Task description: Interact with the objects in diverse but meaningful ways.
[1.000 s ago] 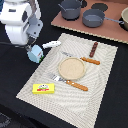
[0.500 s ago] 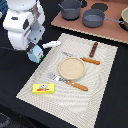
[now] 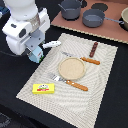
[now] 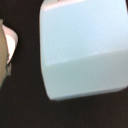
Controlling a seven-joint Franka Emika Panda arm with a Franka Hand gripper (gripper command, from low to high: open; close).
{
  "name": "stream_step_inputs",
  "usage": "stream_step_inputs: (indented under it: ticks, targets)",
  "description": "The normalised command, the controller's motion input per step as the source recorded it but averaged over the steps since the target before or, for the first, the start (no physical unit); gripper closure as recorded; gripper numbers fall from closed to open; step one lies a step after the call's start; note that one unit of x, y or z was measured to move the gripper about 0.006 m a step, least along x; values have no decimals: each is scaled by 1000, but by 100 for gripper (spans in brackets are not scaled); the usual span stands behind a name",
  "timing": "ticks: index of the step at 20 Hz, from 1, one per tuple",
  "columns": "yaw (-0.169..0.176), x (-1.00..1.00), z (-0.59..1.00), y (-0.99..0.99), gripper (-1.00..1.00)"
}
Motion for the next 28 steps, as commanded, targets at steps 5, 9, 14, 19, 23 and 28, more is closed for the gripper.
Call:
stream_step_inputs:
  ticks: [5,9,14,19,23,28]
  targets:
    - [2,-171,-509,17,-100]
    - [13,-256,-467,22,100]
    - [25,-96,-208,27,100]
    - [35,6,42,71,100]
    - [42,0,9,78,100]
    - [50,115,359,146,100]
